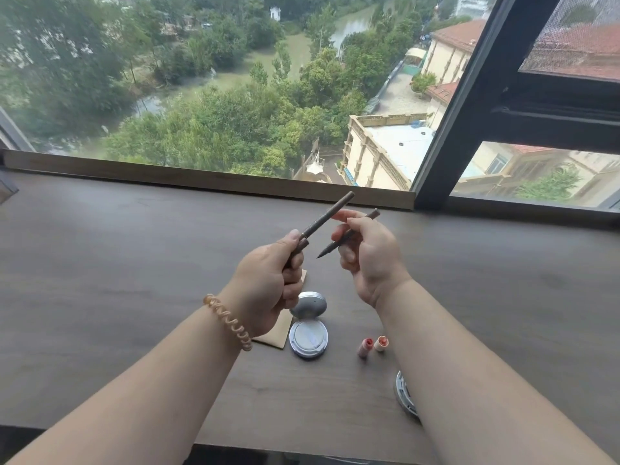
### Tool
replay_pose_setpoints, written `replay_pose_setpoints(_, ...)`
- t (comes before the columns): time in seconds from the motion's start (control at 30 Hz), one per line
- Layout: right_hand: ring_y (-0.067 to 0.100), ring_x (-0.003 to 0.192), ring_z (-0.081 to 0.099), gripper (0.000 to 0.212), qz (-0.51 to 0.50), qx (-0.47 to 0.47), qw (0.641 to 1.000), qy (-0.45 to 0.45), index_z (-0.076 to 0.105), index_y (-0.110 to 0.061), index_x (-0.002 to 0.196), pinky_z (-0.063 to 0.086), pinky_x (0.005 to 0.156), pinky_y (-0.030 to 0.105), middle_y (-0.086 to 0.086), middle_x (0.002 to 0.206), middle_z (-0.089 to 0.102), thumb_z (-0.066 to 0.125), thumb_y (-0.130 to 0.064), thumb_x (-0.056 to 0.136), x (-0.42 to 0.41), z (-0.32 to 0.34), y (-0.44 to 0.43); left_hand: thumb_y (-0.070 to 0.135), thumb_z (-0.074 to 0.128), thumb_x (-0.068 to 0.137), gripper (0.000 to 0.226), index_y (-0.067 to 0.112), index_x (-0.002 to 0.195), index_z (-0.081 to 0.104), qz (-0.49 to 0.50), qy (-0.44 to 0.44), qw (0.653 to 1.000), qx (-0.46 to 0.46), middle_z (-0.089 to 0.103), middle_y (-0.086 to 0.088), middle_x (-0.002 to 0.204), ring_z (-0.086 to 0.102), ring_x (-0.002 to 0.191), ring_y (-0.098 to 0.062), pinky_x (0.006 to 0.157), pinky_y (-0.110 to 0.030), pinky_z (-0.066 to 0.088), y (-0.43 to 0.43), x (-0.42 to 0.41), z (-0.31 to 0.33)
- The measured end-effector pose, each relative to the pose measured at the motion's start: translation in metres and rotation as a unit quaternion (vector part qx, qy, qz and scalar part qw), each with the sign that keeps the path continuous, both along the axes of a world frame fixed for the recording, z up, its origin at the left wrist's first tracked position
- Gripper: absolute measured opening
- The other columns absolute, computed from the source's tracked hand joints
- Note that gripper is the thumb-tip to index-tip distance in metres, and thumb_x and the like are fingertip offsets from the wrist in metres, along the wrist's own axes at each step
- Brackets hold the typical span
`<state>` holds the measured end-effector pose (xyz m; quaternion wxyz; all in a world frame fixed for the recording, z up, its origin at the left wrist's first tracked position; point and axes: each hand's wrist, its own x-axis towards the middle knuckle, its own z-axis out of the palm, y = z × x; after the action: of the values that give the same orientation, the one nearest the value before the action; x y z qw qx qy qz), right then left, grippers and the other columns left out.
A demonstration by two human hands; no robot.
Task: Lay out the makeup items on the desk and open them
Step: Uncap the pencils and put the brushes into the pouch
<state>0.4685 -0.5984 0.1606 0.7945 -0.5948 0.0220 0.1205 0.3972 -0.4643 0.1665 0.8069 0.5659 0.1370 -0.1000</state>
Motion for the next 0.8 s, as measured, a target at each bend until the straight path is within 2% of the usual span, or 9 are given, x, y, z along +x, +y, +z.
replay_pose_setpoints(0.07, 0.011, 0.044, 0.024, 0.035, 0.025, -0.004, 1.000, -0.018, 0.064, 0.000, 0.105, 0.016, 0.044, 0.025, 0.001, 0.060, 0.050, 0.041, -0.025, 0.097, 0.000, 0.002, -0.002, 0.041, 0.042, 0.096, 0.042, 0.018, 0.061, 0.042, -0.014, -0.006, 0.999, 0.032, 0.024, 0.006, 0.048, 0.020, 0.039, -0.010, 0.041, -0.023, 0.017, -0.001, 0.001, 0.002)
replay_pose_setpoints(0.17, 0.006, 0.042, 0.029, 0.040, 0.019, -0.057, 0.997, -0.041, 0.066, -0.008, 0.087, 0.024, 0.042, 0.019, -0.001, 0.058, 0.043, 0.051, -0.045, 0.092, -0.001, 0.006, 0.000, 0.040, 0.041, 0.097, 0.044, 0.017, 0.060, 0.040, -0.038, -0.016, 0.997, 0.067, 0.025, 0.007, 0.046, 0.018, 0.040, -0.011, 0.043, -0.025, 0.014, -0.005, 0.003, 0.002)
replay_pose_setpoints(0.27, 0.005, 0.045, 0.043, 0.036, -0.061, -0.091, 0.993, -0.034, 0.056, -0.012, 0.066, 0.037, 0.049, 0.018, -0.002, 0.056, 0.046, 0.057, -0.037, 0.091, -0.002, 0.010, 0.005, 0.037, 0.040, 0.098, 0.045, 0.015, 0.059, 0.038, -0.051, -0.028, 0.994, 0.089, 0.024, 0.006, 0.045, 0.016, 0.039, -0.010, 0.039, -0.020, 0.015, -0.016, 0.000, 0.000)
replay_pose_setpoints(0.33, 0.012, 0.052, 0.045, 0.039, -0.128, -0.135, 0.982, -0.025, 0.050, -0.014, 0.059, 0.038, 0.055, 0.026, -0.001, 0.056, 0.048, 0.055, -0.033, 0.093, -0.001, 0.010, 0.011, 0.034, 0.039, 0.099, 0.046, 0.013, 0.058, 0.037, -0.047, -0.038, 0.994, 0.093, 0.021, 0.003, 0.046, 0.016, 0.038, -0.011, 0.038, -0.018, 0.017, -0.027, 0.000, -0.002)
replay_pose_setpoints(0.4, 0.017, 0.053, 0.043, 0.040, -0.182, -0.168, 0.969, 0.019, 0.047, -0.014, 0.057, 0.036, 0.054, 0.029, 0.000, 0.056, 0.047, 0.051, -0.033, 0.093, 0.001, 0.011, 0.012, 0.032, 0.039, 0.099, 0.046, 0.013, 0.058, 0.037, -0.039, -0.048, 0.993, 0.102, 0.022, 0.003, 0.044, 0.017, 0.036, -0.011, 0.041, -0.021, 0.013, -0.038, 0.001, -0.002)
replay_pose_setpoints(0.5, 0.018, 0.050, 0.042, 0.032, -0.308, -0.112, 0.933, 0.147, 0.045, -0.013, 0.062, 0.035, 0.048, 0.025, 0.001, 0.059, 0.048, 0.045, -0.026, 0.092, 0.018, 0.020, -0.018, 0.030, 0.041, 0.099, 0.049, 0.016, 0.052, 0.038, -0.032, -0.062, 0.990, 0.127, 0.027, 0.008, 0.041, 0.021, 0.036, -0.010, 0.042, -0.022, 0.014, -0.045, -0.008, -0.005)
replay_pose_setpoints(0.57, 0.017, 0.050, 0.045, 0.030, -0.359, -0.099, 0.912, 0.170, 0.045, -0.013, 0.064, 0.035, 0.044, 0.023, 0.001, 0.061, 0.052, 0.043, -0.023, 0.092, 0.030, 0.031, -0.054, 0.029, 0.042, 0.099, 0.052, 0.017, 0.048, 0.037, -0.017, -0.053, 0.990, 0.130, 0.026, 0.007, 0.044, 0.022, 0.037, -0.010, 0.043, -0.023, 0.013, -0.040, -0.021, -0.008)
replay_pose_setpoints(0.7, 0.013, 0.054, 0.049, 0.039, -0.327, -0.126, 0.925, 0.151, 0.050, -0.013, 0.060, 0.040, 0.050, 0.023, 0.000, 0.057, 0.053, 0.049, -0.034, 0.093, 0.038, 0.026, -0.082, 0.034, 0.039, 0.099, 0.043, 0.013, 0.062, 0.041, 0.011, 0.013, 0.996, 0.082, 0.028, 0.004, 0.046, 0.022, 0.038, -0.009, 0.041, -0.022, 0.013, -0.027, -0.018, -0.016)
replay_pose_setpoints(0.8, 0.007, 0.039, 0.038, 0.042, -0.247, -0.106, 0.949, 0.163, 0.058, -0.013, 0.065, 0.030, 0.042, 0.022, 0.002, 0.068, 0.058, 0.047, -0.042, 0.093, 0.037, 0.009, -0.078, 0.036, 0.044, 0.097, 0.038, 0.011, 0.071, 0.052, 0.005, 0.036, 0.997, 0.069, 0.041, 0.003, 0.048, 0.030, 0.039, -0.009, 0.038, -0.019, 0.021, -0.026, -0.008, -0.021)
